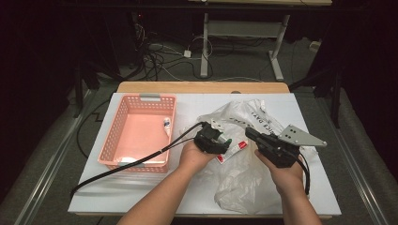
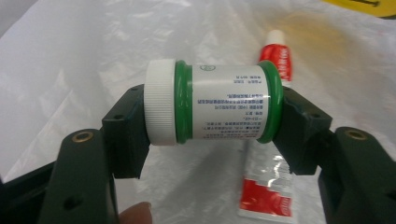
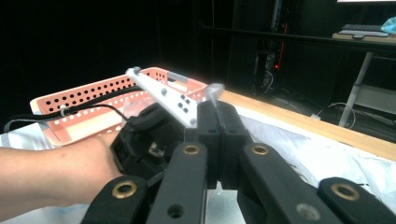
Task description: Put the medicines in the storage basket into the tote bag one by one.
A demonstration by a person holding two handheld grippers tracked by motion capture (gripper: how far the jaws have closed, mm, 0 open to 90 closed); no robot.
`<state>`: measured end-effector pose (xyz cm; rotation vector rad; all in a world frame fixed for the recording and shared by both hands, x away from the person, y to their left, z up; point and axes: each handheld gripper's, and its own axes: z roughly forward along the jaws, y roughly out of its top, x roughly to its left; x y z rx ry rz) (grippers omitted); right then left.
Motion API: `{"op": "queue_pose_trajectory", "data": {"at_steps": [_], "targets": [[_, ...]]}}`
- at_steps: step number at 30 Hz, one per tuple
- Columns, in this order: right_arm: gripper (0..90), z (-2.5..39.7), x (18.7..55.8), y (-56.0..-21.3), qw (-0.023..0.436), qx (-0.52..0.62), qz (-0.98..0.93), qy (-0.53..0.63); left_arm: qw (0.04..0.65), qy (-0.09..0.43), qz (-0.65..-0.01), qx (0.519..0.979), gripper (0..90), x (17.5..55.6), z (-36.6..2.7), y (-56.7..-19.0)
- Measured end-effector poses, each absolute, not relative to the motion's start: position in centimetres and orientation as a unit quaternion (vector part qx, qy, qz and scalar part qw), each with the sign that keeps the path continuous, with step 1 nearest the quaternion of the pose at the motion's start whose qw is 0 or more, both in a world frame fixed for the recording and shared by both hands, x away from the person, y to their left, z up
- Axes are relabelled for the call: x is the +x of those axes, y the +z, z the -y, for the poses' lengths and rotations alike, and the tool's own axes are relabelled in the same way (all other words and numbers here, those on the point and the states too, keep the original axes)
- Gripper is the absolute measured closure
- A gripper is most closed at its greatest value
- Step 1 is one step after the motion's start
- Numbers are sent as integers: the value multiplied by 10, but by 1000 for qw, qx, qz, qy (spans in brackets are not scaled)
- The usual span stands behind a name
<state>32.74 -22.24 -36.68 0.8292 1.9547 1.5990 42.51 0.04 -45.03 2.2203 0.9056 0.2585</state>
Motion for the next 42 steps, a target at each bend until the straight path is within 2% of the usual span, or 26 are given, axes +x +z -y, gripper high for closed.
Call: {"op": "queue_pose_trajectory", "data": {"at_steps": [18, 21, 42], "targets": [[900, 222, 329, -371, 235, 308, -718, 579, 349, 93, -354, 863, 343, 431, 1, -466], [900, 224, 330, -372, 236, 309, -718, 578, 352, 94, -347, 864, 290, 428, 1, -464], [900, 228, 329, -369, 240, 309, -713, 582, 372, 81, -319, 868, 148, 402, -4, -438]]}}
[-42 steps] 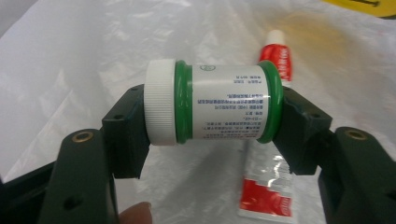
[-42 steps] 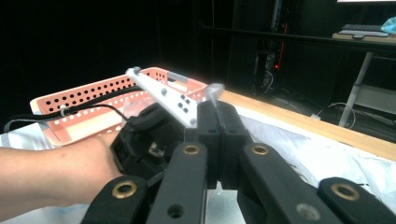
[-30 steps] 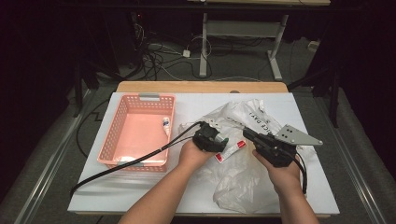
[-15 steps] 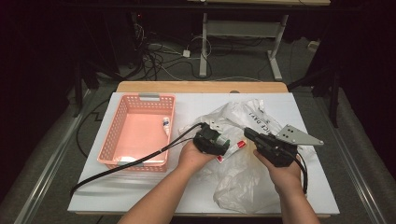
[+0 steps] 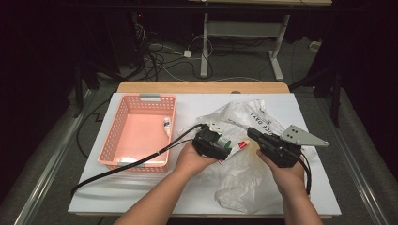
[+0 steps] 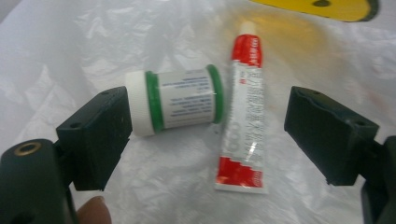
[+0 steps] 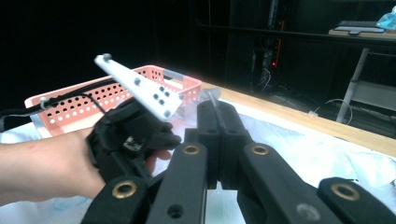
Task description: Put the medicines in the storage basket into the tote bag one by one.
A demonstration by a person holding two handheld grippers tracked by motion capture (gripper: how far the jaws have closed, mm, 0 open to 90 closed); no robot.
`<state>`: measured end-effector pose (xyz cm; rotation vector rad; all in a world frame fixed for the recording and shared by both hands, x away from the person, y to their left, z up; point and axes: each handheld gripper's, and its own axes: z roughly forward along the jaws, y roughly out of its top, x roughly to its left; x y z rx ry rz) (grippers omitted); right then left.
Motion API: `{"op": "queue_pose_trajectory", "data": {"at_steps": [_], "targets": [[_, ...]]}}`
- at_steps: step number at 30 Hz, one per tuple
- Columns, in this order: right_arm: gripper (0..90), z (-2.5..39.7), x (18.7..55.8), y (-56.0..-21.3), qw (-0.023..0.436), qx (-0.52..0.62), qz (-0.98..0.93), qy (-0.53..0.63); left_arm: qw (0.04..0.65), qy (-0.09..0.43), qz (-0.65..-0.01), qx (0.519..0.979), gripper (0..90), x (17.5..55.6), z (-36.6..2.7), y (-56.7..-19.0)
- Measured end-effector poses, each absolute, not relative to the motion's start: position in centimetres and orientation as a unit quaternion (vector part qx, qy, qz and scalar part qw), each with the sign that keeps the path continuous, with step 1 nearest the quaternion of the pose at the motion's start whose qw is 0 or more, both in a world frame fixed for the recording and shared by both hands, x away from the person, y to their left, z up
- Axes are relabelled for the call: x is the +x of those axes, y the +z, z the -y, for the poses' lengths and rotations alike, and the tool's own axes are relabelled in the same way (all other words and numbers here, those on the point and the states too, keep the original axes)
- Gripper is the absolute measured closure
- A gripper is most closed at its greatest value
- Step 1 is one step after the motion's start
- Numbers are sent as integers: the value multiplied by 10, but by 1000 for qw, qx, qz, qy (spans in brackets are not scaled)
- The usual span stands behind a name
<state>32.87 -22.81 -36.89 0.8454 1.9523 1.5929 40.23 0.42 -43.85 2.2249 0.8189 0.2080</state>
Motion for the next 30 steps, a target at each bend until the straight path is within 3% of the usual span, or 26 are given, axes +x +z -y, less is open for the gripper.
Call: {"op": "queue_pose_trajectory", "data": {"at_steps": [11, 30], "targets": [[900, 230, 328, -368, 241, 311, -711, 583, 397, 45, -316, 861, 0, 378, -12, -424], [900, 229, 328, -369, 241, 311, -713, 580, 416, 47, -305, 855, 0, 330, -58, -419]]}}
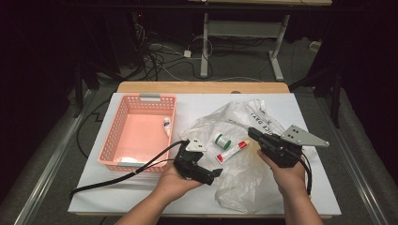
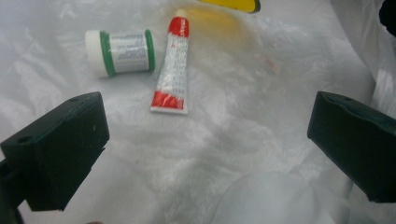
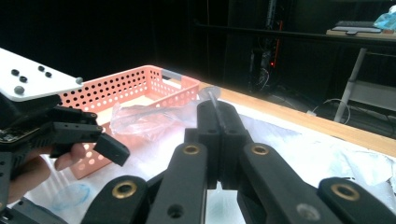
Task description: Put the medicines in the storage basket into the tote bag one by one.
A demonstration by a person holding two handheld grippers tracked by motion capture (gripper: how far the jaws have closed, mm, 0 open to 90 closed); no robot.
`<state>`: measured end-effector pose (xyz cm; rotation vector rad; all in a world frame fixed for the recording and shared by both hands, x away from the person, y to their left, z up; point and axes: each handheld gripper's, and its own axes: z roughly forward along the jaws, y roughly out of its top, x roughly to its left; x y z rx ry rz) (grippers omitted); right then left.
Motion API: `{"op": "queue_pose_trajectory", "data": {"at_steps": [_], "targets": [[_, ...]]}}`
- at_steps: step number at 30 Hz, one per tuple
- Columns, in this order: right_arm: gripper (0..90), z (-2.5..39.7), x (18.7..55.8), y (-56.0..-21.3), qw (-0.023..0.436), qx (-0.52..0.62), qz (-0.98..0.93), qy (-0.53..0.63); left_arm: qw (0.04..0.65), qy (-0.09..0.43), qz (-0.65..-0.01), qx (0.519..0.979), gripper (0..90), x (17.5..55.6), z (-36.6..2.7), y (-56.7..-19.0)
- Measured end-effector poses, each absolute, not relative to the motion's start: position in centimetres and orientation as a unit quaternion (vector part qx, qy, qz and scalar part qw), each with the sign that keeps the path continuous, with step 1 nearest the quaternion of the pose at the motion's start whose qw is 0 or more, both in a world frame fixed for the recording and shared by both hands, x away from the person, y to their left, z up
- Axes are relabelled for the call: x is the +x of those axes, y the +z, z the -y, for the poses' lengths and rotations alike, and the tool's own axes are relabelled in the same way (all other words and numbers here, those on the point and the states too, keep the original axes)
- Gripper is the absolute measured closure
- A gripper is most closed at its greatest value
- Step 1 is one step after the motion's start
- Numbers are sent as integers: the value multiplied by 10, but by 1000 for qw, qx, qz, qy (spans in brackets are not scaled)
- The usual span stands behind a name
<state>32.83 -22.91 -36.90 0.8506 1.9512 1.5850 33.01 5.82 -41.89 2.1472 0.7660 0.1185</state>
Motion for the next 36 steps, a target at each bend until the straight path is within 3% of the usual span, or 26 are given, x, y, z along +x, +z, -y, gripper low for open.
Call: {"op": "queue_pose_trajectory", "data": {"at_steps": [17, 22, 27, 36], "targets": [[900, 228, 328, -369, 242, 311, -714, 579, 425, 63, -308, 849, 14, 311, -93, -415], [900, 229, 327, -368, 242, 310, -713, 580, 439, 61, -304, 843, 186, 311, -106, -409], [900, 229, 328, -369, 241, 310, -714, 579, 449, 67, -316, 834, 293, 314, -122, -397], [900, 226, 329, -370, 239, 310, -717, 577, 437, 146, -381, 802, 587, 327, -157, -368]]}}
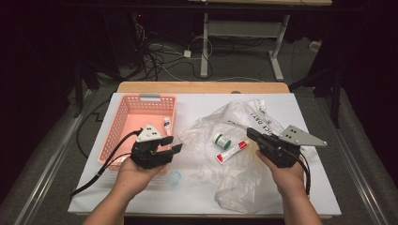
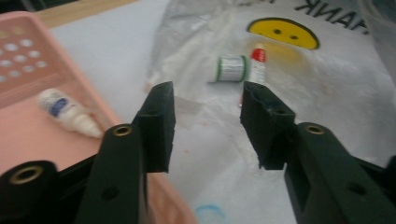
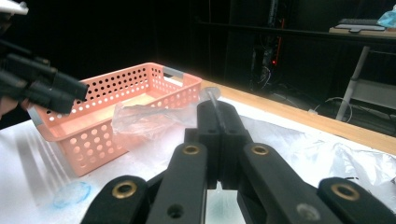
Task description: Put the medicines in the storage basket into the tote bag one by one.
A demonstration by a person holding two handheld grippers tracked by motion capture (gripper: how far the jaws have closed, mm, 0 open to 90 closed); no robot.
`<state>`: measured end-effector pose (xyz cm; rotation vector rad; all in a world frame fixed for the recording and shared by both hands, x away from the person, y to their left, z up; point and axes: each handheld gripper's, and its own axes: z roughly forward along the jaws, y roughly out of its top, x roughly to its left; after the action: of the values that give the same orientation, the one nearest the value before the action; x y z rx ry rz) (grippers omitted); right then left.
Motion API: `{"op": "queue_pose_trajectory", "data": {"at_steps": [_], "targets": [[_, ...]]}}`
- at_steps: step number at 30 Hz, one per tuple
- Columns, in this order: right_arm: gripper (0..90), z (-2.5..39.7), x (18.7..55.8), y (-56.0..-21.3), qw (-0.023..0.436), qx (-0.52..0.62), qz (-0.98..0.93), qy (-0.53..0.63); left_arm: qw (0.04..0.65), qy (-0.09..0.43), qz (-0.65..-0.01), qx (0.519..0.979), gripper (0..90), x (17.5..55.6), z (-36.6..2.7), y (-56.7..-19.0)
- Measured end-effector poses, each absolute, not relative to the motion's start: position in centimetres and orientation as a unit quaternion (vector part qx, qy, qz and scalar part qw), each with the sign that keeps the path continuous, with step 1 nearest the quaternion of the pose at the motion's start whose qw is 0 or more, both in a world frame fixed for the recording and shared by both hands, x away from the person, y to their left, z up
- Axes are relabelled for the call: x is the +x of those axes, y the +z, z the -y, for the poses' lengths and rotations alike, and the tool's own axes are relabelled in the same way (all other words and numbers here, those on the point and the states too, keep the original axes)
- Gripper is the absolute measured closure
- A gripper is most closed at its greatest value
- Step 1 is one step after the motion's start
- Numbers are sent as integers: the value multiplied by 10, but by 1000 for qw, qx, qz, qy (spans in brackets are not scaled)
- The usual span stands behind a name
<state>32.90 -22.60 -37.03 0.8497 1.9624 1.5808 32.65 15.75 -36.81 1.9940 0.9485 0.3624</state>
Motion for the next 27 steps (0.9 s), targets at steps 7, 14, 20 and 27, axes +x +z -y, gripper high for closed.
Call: {"op": "queue_pose_trajectory", "data": {"at_steps": [7, 14, 20, 27], "targets": [[900, 226, 329, -371, 239, 310, -717, 576, 434, 150, -418, 784, 736, 348, -179, -367], [900, 227, 329, -371, 239, 312, -716, 577, 431, 142, -450, 769, 839, 374, -194, -375], [900, 227, 330, -371, 239, 310, -717, 577, 419, 141, -466, 766, 884, 400, -195, -382], [900, 226, 330, -372, 238, 314, -717, 575, 381, 118, -495, 772, 884, 440, -189, -401]]}}
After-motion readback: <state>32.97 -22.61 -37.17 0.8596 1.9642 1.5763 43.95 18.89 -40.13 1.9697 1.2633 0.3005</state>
